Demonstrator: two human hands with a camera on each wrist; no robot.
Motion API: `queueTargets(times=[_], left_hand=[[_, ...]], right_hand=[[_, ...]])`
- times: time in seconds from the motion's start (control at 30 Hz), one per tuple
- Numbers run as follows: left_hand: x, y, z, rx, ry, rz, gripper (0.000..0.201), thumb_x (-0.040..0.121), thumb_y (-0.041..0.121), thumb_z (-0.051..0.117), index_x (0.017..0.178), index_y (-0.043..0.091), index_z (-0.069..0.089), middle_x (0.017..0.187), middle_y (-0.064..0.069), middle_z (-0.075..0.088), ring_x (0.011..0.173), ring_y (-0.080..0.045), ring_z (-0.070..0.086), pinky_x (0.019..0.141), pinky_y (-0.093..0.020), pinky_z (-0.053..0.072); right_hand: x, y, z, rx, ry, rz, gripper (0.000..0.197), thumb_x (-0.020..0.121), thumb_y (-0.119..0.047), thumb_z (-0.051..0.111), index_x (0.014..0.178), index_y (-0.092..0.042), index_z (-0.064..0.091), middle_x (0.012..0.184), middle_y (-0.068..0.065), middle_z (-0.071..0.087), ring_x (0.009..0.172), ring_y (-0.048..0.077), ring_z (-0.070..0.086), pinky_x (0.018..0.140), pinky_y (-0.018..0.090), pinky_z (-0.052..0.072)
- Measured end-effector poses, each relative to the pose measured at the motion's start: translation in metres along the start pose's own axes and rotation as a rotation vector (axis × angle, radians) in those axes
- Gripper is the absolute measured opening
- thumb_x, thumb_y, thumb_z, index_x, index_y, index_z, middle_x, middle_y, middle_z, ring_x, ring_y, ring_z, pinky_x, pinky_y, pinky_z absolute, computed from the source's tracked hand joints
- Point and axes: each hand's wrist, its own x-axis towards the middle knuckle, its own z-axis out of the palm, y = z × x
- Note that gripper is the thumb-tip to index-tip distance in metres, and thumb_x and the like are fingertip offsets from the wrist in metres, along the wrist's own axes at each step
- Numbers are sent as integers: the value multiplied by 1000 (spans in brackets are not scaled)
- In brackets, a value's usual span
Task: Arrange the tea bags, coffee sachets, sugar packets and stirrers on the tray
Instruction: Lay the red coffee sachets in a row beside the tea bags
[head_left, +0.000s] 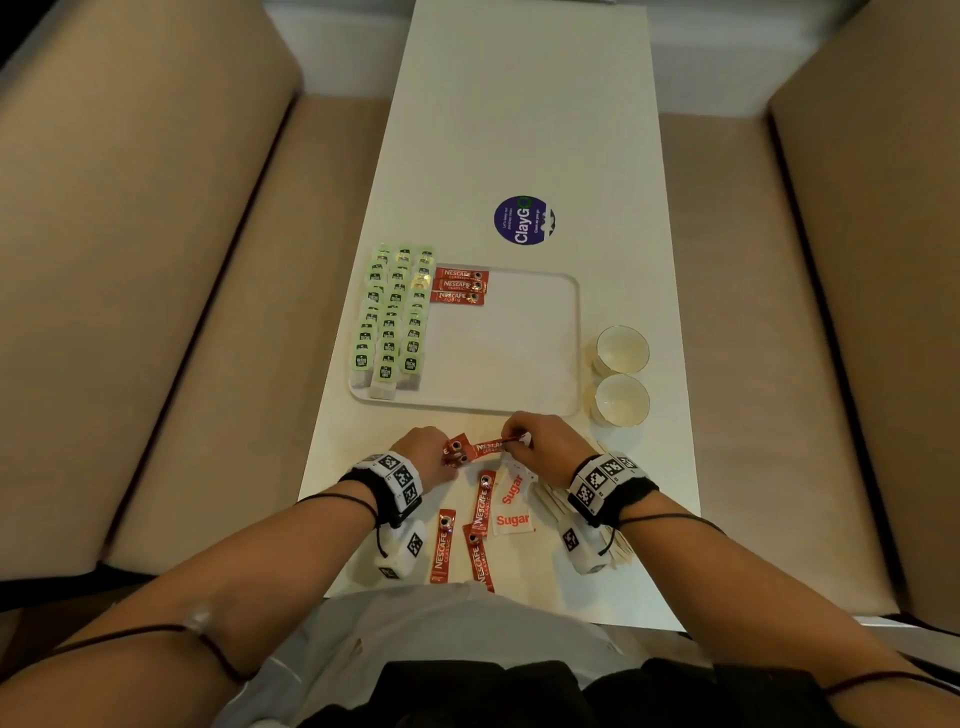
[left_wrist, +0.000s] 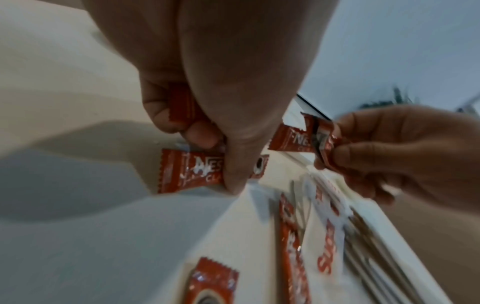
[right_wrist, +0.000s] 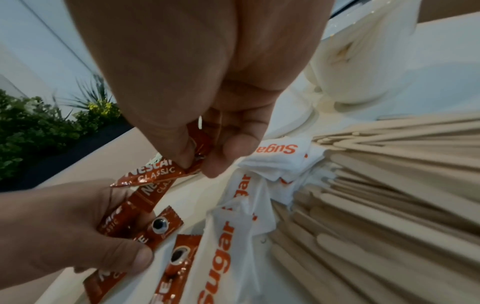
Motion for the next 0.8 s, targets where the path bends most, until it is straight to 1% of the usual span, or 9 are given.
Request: queueTargets(times=[0.07, 0.17, 0.23, 0.33, 0.47, 0.53, 0.6, 0.7, 0.8], left_hand=[[-1, -2, -2, -131, -45, -5, 12, 90, 24, 62, 82, 15, 64, 73, -4, 67, 66, -23, 64, 59, -28, 47], [-4, -1, -12, -505, -47, -10, 15, 96, 16, 46, 103, 12, 59, 86, -9, 75, 63, -21, 59, 60, -31, 47], [-8, 4, -20, -742, -39, -15, 16, 103, 15, 37, 106, 9, 51, 89, -12, 77, 66, -21, 59, 59, -29, 45], [-13, 14, -30, -1001, 18, -40, 19, 105, 11, 33, 110, 10, 51, 74, -10, 72, 65, -21, 62, 59, -28, 45], [-13, 21, -42, -1177, 82, -8, 14, 100, 4, 45, 102, 10, 57, 61, -1, 46, 50, -15, 45, 51, -26, 36], [-13, 22, -44, -1158, 78, 48, 2, 96, 10, 62, 97, 11, 62, 59, 4, 45, 47, -10, 37, 47, -23, 30], [-13, 23, -46, -1141, 97, 78, 11, 93, 23, 71, 92, 14, 65, 57, 7, 46, 46, -8, 34, 45, -22, 29], [-13, 25, -50, -1185, 198, 36, 23, 95, 34, 68, 86, 14, 61, 69, -2, 52, 51, -12, 41, 47, -23, 31], [-14, 25, -54, -1286, 250, -29, 17, 95, 29, 68, 92, 13, 65, 83, -4, 64, 62, -14, 57, 46, -20, 34]], right_hand=[[-2, -1, 1, 62, 29, 15, 4, 98, -26, 62, 100, -28, 60, 103, -11, 65, 76, -1, 57, 66, 15, 40], [-4, -7, 2, 190, 79, 67, 5, 97, -28, 65, 97, -27, 60, 102, -10, 67, 74, 8, 66, 63, 17, 45], [-3, -13, 1, 259, 107, 90, 5, 97, -27, 65, 97, -26, 61, 100, -8, 69, 71, 10, 71, 60, 19, 47], [-1, -22, -1, 328, 165, 90, 5, 97, -25, 65, 96, -23, 60, 96, -6, 69, 65, 10, 71, 57, 21, 51], [5, -35, -4, 437, 220, 106, 11, 97, -27, 65, 98, -18, 60, 99, -2, 68, 63, 14, 73, 52, 23, 49], [8, -42, -5, 475, 242, 106, 14, 96, -30, 67, 98, -18, 59, 99, -2, 68, 63, 15, 73, 53, 23, 48], [11, -49, -5, 475, 256, 80, 17, 96, -33, 68, 98, -19, 58, 99, -4, 67, 63, 14, 73, 57, 26, 53], [14, -56, -4, 478, 269, 45, 16, 96, -32, 68, 96, -21, 58, 99, -5, 67, 66, 11, 73, 63, 30, 56], [16, -59, -7, 521, 305, 20, 13, 96, -27, 69, 94, -21, 59, 93, -3, 69, 72, 12, 73, 67, 33, 59]])
